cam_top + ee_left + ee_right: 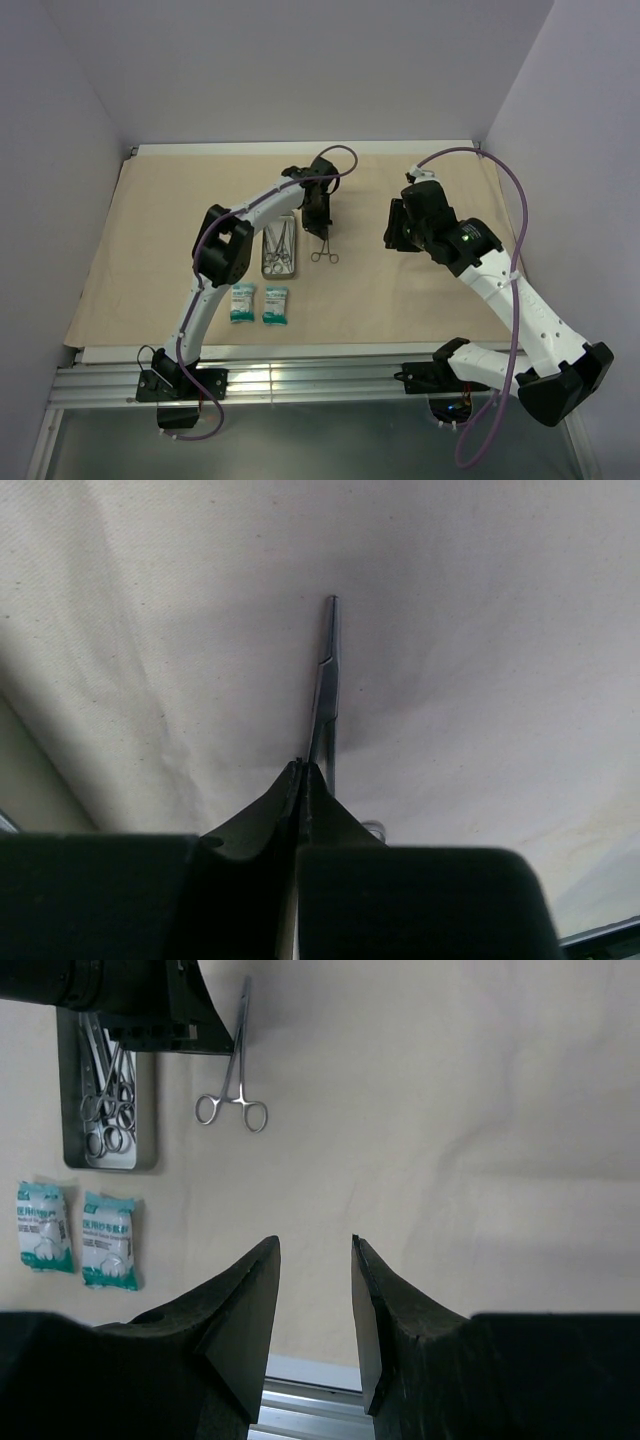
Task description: Open and lay out the surgical kit
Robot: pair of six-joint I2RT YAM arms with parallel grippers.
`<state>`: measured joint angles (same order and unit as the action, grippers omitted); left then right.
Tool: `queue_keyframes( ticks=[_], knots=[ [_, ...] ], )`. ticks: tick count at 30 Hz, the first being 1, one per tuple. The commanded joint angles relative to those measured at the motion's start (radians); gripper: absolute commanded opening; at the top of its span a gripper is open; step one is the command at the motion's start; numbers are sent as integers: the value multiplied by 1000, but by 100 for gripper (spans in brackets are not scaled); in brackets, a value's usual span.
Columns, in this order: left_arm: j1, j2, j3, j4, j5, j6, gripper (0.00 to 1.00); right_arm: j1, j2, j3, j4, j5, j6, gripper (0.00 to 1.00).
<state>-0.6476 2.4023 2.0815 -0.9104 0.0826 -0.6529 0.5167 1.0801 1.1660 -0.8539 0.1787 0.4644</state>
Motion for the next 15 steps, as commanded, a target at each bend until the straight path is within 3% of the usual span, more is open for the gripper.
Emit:
queue_keyframes(
  ticks=[1,10,12,15],
  knots=[
    [11,-11,19,10,-4,-50,6,-10,-32,12,4,31,-36,42],
    [17,-18,3,22,0,-57,1,-18,-31,6,10,28,-63,42],
    [14,-34,-6,33,9,-38,4,-17,-29,8,12,28,-67,43],
    [8,-71,-17,56,17,15,17,-18,-28,8,13,27,-69,42]
  ],
)
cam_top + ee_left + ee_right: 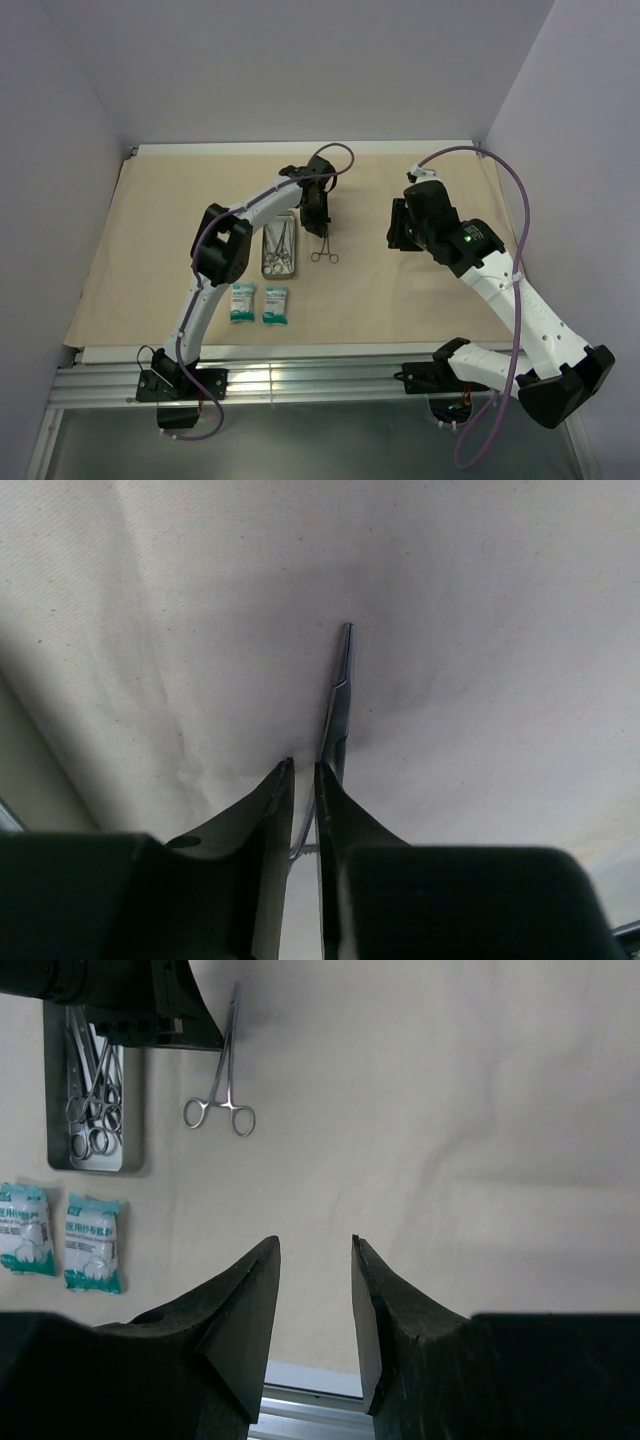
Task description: Open and lay out the surgical kit
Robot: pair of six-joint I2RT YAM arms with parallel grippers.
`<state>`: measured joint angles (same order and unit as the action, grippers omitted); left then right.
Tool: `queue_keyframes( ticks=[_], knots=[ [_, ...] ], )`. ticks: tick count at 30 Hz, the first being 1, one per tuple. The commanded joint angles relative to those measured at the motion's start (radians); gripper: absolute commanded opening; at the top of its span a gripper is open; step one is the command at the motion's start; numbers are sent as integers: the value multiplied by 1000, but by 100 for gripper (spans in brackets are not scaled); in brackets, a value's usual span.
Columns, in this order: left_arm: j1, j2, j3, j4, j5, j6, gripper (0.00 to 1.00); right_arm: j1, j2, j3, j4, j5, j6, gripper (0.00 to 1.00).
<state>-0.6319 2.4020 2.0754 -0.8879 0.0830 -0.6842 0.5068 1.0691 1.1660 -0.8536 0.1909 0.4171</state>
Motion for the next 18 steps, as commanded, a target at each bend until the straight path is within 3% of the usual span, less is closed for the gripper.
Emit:
queue_keyframes(
  ticks=[1,7,18],
  knots=[
    [-11,-82,-11,32,9,79,23,-8,-17,6,14,13,-21,42],
    [-29,-55,25,-9,-37,170,31,-8,-14,-3,22,2,-8,42],
    [-48,-18,45,6,-32,226,34,-10,-20,4,8,4,28,42]
  ],
)
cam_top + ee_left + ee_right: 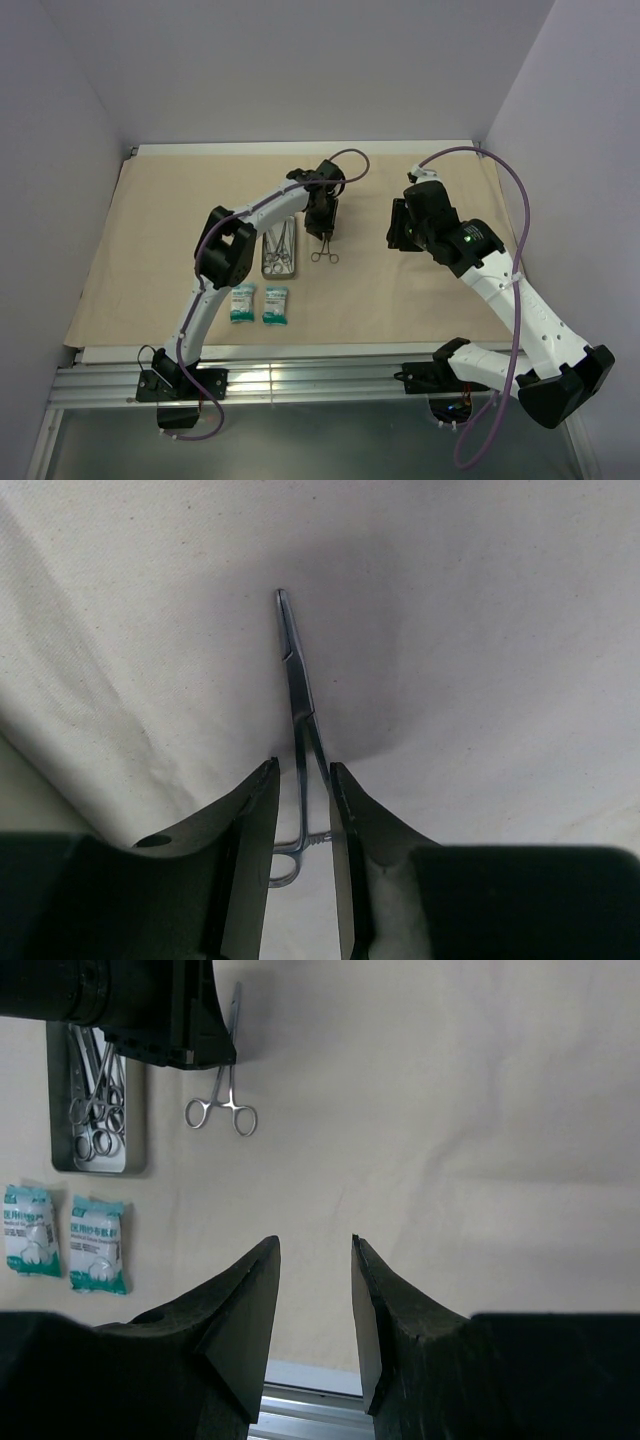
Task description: Open and lay out the surgical kit
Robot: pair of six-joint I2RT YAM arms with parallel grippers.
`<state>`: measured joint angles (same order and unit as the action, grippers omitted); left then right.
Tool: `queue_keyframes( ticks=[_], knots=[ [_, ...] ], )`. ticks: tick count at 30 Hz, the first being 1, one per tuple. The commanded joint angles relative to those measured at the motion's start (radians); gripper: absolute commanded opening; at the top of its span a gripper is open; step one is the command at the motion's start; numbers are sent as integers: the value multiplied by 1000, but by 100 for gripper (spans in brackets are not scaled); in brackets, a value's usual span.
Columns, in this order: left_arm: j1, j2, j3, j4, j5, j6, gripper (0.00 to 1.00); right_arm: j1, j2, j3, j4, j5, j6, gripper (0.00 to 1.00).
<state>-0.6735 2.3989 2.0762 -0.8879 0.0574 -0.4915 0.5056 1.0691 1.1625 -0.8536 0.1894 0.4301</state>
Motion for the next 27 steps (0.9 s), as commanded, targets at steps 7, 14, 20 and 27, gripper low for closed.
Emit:
queue_keyframes(
  ticks=[7,14,20,27],
  knots=[
    [-8,26,83,-34,-18,48,33,-9,-26,9,-2,10,36,43],
    [-9,63,82,-51,-5,65,32,-9,-12,32,-13,18,39,42],
    [-9,83,99,-89,-40,47,26,-9,-18,31,-22,18,35,42],
    [-6,88,116,-105,-48,-44,15,-9,-27,26,-32,22,16,42]
  ],
)
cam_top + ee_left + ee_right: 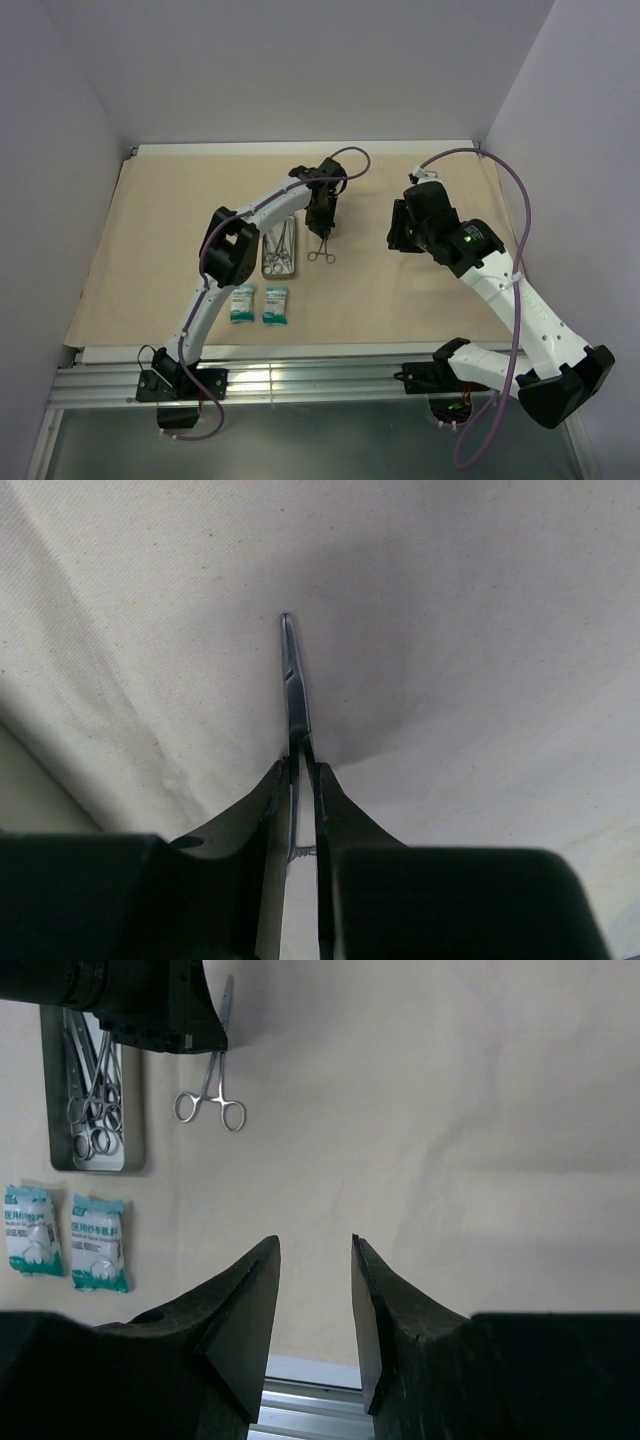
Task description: Open and lay out the surgical kit
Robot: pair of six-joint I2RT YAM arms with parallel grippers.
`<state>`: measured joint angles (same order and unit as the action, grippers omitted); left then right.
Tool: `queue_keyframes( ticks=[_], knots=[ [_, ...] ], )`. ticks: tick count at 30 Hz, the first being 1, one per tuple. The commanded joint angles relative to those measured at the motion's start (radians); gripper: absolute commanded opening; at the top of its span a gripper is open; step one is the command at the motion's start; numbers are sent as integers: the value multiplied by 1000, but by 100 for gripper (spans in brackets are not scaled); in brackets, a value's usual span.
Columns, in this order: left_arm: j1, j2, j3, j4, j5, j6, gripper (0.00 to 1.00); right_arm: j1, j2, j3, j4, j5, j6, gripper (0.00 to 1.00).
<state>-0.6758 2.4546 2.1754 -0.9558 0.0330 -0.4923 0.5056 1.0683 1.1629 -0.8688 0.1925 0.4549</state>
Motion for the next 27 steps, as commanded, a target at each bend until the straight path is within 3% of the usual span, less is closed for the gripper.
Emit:
queue_keyframes(
  ticks=[1,12,27],
  knots=[
    [-2,29,12,-34,-22,-51,15,-10,-30,23,-15,18,-12,42],
    [13,11,3,-21,-7,-187,12,-9,-39,17,-12,18,-53,42],
    [13,-8,-23,0,-16,-244,15,-9,-85,-17,-13,24,-105,42]
  ],
)
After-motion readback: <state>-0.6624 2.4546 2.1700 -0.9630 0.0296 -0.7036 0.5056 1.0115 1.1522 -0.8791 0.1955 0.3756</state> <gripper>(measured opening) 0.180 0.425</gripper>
